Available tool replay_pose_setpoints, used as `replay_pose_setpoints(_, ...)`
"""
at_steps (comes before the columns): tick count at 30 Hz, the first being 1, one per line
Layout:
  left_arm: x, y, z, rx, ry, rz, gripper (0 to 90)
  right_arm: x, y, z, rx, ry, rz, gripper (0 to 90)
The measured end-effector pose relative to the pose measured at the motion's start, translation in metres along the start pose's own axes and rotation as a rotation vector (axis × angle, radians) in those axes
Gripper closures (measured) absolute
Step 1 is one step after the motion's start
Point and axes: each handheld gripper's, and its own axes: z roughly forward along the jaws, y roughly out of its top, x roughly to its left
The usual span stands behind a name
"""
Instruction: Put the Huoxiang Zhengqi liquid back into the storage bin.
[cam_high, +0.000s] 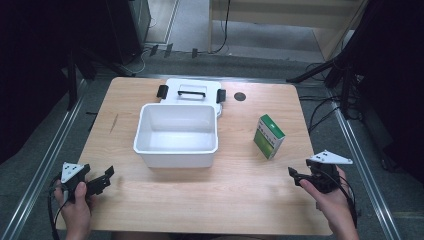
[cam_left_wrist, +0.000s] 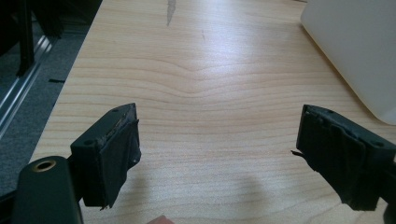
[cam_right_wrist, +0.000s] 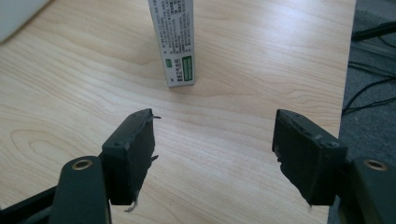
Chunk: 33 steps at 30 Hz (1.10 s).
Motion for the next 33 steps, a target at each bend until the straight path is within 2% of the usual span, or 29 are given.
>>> replay_pose_setpoints(1, 0.000, 0.000, 0.000, -0.001, 0.000, 0.000, 14.5, 0.001, 0.005, 0.003, 0.044, 0.005, -0.015, 30.2)
replay_pose_setpoints(2, 0.000, 0.000, 0.000, -0.002, 0.000, 0.000, 14.5, 0.001, 0.005, 0.003, 0.044, 0.005, -0.015, 30.2)
replay_pose_setpoints(3, 0.000, 0.000, 0.000, -0.001, 0.000, -0.001, 14.5, 0.002, 0.011, 0.006, 0.087, 0.006, -0.038, 29.9)
replay_pose_setpoints(5, 0.000, 0.000, 0.000, -0.001, -0.001, -0.001, 14.5, 0.003, 0.014, 0.007, 0.105, 0.009, -0.050, 29.8)
replay_pose_setpoints(6, 0.000, 0.000, 0.000, 0.000, -0.001, -0.001, 14.5, 0.004, 0.020, 0.009, 0.150, 0.021, -0.068, 29.5)
replay_pose_setpoints(7, 0.000, 0.000, 0.000, 0.000, -0.001, -0.001, 14.5, 0.004, 0.020, 0.009, 0.150, 0.021, -0.068, 29.5)
replay_pose_setpoints(8, 0.000, 0.000, 0.000, 0.001, -0.001, -0.005, 14.5, 0.005, 0.025, 0.011, 0.179, 0.030, -0.085, 29.3)
replay_pose_setpoints(10, 0.000, 0.000, 0.000, 0.001, -0.001, -0.005, 14.5, 0.006, 0.031, 0.013, 0.217, 0.012, -0.111, 29.0)
replay_pose_setpoints(14, 0.000, 0.000, 0.000, 0.002, -0.002, -0.005, 14.5, 0.006, 0.043, 0.018, 0.301, 0.024, -0.098, 26.5)
replay_pose_setpoints(16, 0.000, 0.000, 0.000, 0.003, -0.003, -0.005, 14.5, 0.005, 0.052, 0.019, 0.342, 0.036, -0.070, 27.3)
replay_pose_setpoints(21, 0.000, 0.000, 0.000, 0.005, -0.004, -0.007, 14.5, 0.009, 0.067, 0.020, 0.379, 0.021, -0.071, 25.9)
replay_pose_setpoints(27, 0.001, 0.000, 0.000, 0.005, -0.008, -0.011, 14.5, 0.014, 0.081, 0.020, 0.445, 0.025, -0.113, 26.6)
replay_pose_setpoints(32, 0.001, 0.000, 0.000, 0.006, -0.010, -0.010, 14.5, 0.016, 0.092, 0.019, 0.456, 0.031, -0.114, 27.9)
replay_pose_setpoints(33, 0.001, 0.000, 0.000, 0.005, -0.010, -0.010, 14.5, 0.017, 0.098, 0.019, 0.456, 0.046, -0.110, 30.2)
